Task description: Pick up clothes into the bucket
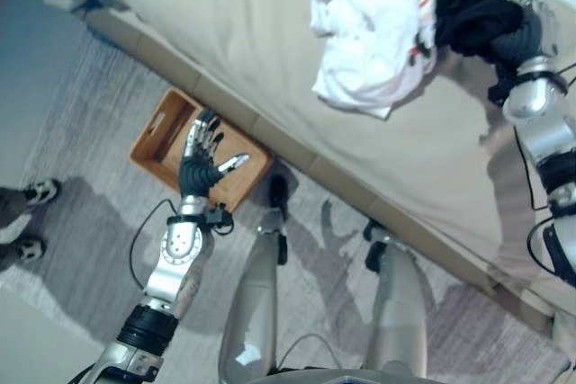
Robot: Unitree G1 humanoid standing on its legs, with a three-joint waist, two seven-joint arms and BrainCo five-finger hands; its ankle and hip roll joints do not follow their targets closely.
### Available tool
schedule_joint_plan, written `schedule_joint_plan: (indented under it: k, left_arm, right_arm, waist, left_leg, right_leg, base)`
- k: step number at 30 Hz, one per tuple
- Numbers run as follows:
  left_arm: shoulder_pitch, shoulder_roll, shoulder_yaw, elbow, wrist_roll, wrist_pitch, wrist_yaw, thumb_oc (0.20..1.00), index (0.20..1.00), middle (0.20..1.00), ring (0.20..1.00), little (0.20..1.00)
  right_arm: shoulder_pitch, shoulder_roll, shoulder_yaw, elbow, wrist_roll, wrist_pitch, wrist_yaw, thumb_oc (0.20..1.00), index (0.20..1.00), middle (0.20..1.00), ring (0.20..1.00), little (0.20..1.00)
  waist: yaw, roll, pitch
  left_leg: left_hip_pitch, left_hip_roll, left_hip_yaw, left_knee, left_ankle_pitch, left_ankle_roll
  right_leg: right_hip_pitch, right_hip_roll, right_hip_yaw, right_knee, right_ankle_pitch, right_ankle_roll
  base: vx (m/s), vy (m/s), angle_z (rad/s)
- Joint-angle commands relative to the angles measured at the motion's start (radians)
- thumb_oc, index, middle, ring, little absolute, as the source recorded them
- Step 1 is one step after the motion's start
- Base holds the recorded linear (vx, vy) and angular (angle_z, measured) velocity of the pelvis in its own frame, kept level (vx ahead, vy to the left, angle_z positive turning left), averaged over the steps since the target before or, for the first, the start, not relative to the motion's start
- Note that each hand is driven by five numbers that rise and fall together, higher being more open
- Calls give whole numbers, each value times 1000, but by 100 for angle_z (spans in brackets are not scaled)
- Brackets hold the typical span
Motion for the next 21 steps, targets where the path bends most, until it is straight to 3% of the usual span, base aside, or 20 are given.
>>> schedule_joint_plan:
  k: [1, 8, 10, 21]
  left_arm:
    - [26, 25, 21, -21, 66, -51, -10, 1000, 1000, 1000, 1000, 1000]
    - [26, 43, 18, 35, 95, -31, -50, 1000, 1000, 1000, 1000, 1000]
    - [29, 48, 21, 28, 104, -19, -65, 1000, 1000, 1000, 1000, 1000]
    - [13, 71, 46, 28, 201, 13, -93, 1000, 1000, 1000, 1000, 1000]
  right_arm:
    - [12, -63, -111, -91, 41, -78, -74, 200, 200, 200, 200, 200]
    - [202, -67, -246, -289, 94, -144, -17, 200, 200, 200, 200, 200]
    - [240, -49, -281, -339, 173, -180, 27, 200, 200, 200, 200, 200]
    - [320, -73, -300, -575, 344, -228, 224, 200, 200, 200, 200, 200]
  waist:
    - [-11, -30, -17]
    - [-40, -71, -71]
    - [-46, -82, -102]
    - [-68, -120, -241]
  left_leg:
    - [85, 28, 8, -9, -43, -20]
    - [282, 36, 23, -84, -40, -24]
    - [352, 44, 34, -104, -52, -26]
    - [555, 71, 70, -180, -64, -36]
  right_leg:
    - [109, -13, 10, -74, 102, 71]
    - [336, -2, -16, -209, 133, 85]
    - [413, 10, -22, -253, 134, 91]
    - [596, 49, -19, -355, 135, 98]
  base:
    - [83, 9, -6]
    - [114, -16, -8]
    - [150, -17, -7]
    - [107, -8, -7]
